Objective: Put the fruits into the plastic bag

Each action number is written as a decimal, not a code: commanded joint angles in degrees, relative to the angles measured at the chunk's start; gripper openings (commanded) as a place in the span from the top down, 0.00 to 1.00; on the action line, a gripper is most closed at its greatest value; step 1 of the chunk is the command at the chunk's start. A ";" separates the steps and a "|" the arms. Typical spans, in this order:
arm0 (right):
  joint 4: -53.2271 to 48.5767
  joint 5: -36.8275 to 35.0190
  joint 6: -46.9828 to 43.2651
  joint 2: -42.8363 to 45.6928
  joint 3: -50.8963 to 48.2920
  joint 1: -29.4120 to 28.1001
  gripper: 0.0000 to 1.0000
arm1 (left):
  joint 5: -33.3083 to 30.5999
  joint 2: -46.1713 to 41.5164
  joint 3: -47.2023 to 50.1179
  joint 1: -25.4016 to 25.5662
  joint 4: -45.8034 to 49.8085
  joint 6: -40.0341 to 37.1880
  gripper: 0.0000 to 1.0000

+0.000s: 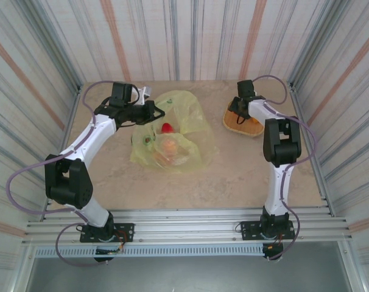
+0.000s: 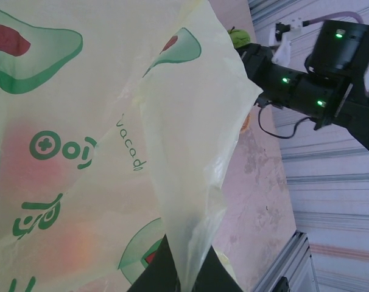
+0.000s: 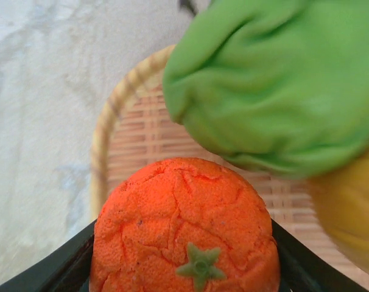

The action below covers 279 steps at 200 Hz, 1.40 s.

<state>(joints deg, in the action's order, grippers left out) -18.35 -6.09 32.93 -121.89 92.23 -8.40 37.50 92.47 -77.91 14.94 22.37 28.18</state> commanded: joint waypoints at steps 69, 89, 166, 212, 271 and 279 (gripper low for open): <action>9.23 16.19 -12.61 30.91 -28.31 -15.59 0.45 | 2.25 0.79 -0.49 -0.36 -1.64 1.45 1.00; 9.73 17.36 -13.24 35.03 -33.47 -18.65 0.45 | 2.06 0.79 -0.34 -0.37 -1.71 1.47 1.00; 17.90 20.96 -13.33 33.92 -42.62 -22.77 0.46 | 2.11 1.05 -0.31 0.11 -1.71 1.46 1.00; 22.24 26.22 -11.79 23.97 -35.00 -24.55 0.46 | 2.23 0.70 -0.48 0.50 -1.54 1.12 1.00; 26.37 25.51 -6.28 17.74 -27.04 -27.93 0.45 | 2.69 0.39 -0.58 0.79 -1.63 1.26 1.00; 26.22 23.53 -4.87 16.85 -25.76 -28.06 0.45 | 2.76 0.28 -0.52 0.81 -1.63 1.26 1.00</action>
<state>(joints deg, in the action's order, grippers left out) 5.89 19.73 23.92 -102.50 62.83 -36.12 38.61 93.17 -77.91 15.49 21.08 29.02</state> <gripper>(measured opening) 0.553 0.048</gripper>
